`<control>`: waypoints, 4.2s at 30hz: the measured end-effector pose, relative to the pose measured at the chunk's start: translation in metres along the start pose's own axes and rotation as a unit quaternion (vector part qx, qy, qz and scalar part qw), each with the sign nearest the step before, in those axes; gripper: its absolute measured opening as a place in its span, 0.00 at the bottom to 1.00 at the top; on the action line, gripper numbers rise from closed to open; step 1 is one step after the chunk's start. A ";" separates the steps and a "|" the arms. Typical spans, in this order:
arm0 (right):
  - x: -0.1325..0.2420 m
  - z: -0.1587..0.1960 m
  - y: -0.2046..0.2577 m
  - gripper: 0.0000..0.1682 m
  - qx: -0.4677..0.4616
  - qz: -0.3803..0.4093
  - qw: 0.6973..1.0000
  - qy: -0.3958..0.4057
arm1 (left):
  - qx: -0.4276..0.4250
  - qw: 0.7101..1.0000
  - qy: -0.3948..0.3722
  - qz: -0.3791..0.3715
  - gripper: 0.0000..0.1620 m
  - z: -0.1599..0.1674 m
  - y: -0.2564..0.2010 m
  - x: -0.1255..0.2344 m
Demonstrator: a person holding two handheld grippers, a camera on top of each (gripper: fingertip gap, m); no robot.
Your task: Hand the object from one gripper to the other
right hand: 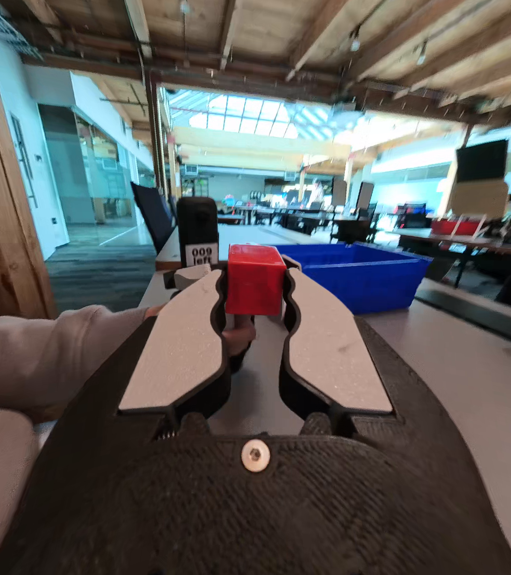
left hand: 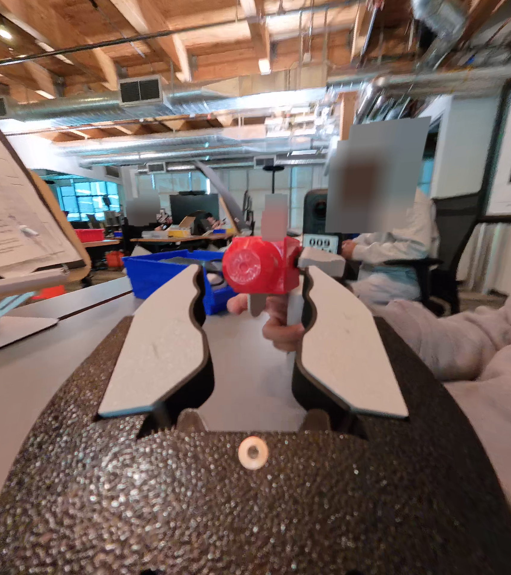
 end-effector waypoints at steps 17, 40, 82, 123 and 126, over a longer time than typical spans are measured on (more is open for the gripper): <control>0.000 0.012 0.001 0.20 -0.061 -0.060 0.991 0.104 | 0.021 0.991 0.101 0.090 0.27 0.006 -0.010 0.014; -0.007 0.031 -0.022 0.36 -0.430 -0.096 0.894 0.076 | -0.398 0.890 0.214 -0.052 0.23 0.010 -0.023 -0.009; -0.009 -0.045 0.035 0.53 -0.249 -0.059 0.966 0.022 | -0.129 0.987 0.027 0.087 0.22 -0.104 -0.028 0.008; -0.025 -0.033 0.080 0.21 0.629 0.224 0.689 0.283 | -0.040 0.942 0.313 -0.118 0.38 -0.078 -0.042 -0.042; -0.023 -0.041 0.085 0.23 0.588 0.197 0.745 0.245 | -0.049 0.959 0.268 -0.075 0.38 -0.084 -0.041 -0.036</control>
Point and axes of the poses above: each gripper's, where its closed fingertips meet, x back along the fingers, z out of its underside, y = z × x across the jaws, the point moved 9 cm from there along x, back along the fingers, and after that the axes turned 11 degrees about -x, right-handed, at the moved point
